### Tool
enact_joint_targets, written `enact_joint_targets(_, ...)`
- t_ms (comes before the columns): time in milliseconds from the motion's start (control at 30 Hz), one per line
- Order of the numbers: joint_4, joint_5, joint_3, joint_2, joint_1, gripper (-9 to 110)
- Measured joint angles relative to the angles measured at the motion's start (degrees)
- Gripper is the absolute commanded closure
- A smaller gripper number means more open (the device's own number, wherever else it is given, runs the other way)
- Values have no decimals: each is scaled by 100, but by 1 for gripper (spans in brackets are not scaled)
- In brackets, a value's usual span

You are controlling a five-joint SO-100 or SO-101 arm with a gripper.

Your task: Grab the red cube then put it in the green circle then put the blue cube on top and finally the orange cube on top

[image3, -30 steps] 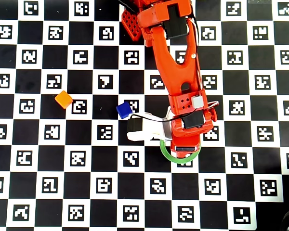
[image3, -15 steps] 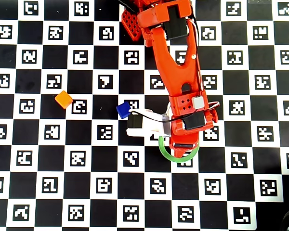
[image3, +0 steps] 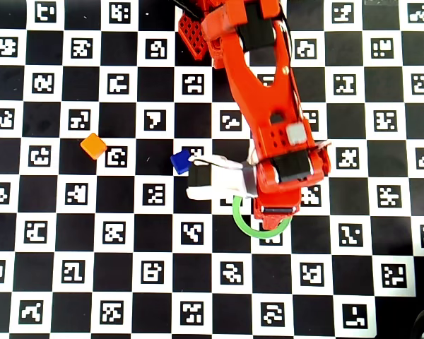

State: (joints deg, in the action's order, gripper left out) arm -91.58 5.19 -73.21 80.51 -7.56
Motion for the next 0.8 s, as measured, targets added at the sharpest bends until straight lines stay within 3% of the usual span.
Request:
enact_joint_targets(367, -343, -2215, -1292, 1468, 1907, 68)
enact_joint_targets(800, 1318, -3234, -3981, 1758, 2663, 59)
